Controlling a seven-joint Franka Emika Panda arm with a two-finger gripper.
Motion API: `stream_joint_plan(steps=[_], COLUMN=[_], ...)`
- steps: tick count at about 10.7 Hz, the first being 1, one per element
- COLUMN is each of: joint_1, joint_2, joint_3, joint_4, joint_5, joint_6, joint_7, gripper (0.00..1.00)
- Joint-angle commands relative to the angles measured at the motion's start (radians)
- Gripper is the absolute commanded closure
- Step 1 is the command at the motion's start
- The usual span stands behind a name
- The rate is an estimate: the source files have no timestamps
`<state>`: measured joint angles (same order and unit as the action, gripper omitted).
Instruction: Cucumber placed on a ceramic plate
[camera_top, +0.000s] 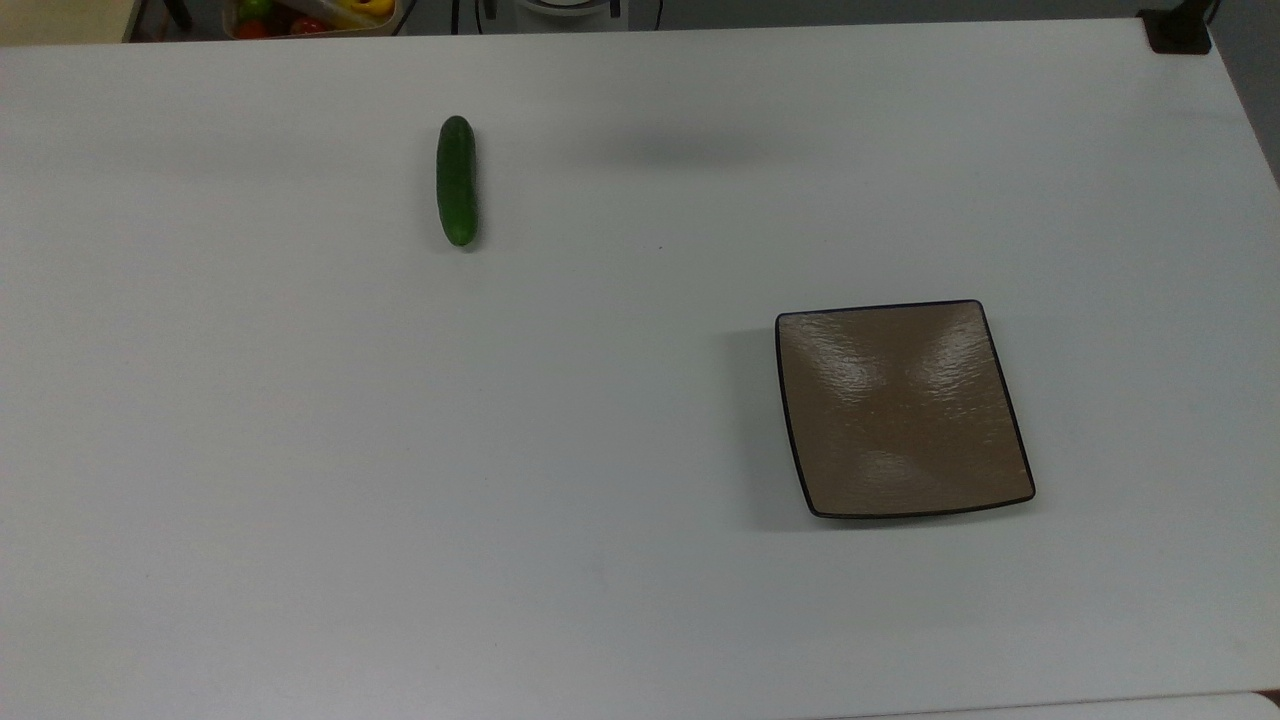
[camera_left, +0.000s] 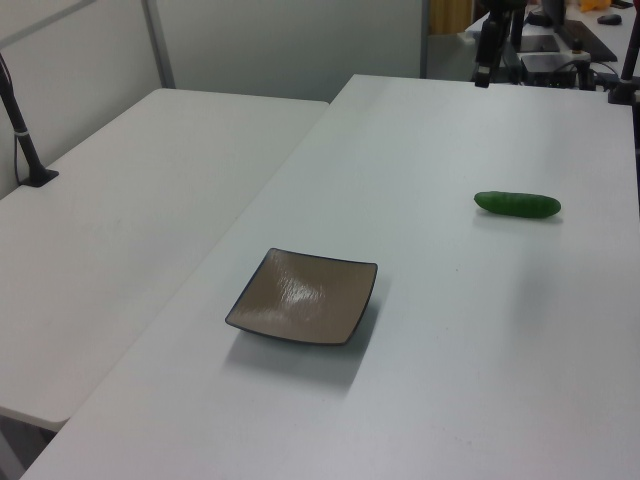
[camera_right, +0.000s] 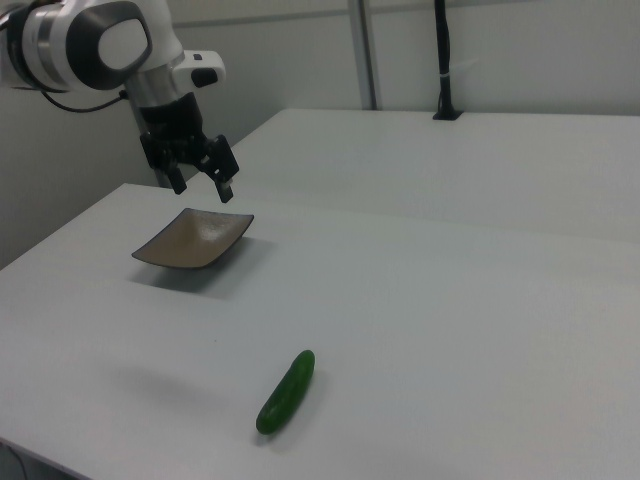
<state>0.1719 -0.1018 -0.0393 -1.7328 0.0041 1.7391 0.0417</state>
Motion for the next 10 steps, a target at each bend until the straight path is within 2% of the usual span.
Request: stream_joint_plan(steps=[1, 8, 10], joint_1=[-0.005, -0.005, -0.005], joint_2=[-0.002, -0.003, -0.009], joint_3=[-0.002, -0.002, -0.002], joint_4=[-0.016, -0.019, -0.051], joint_5=[0.022, 0.022, 0.022], joint_6=[0.016, 0.017, 0.017], joint_7=[-0.034, -0.031, -0.037], gripper=[0.00, 0.00, 0.00])
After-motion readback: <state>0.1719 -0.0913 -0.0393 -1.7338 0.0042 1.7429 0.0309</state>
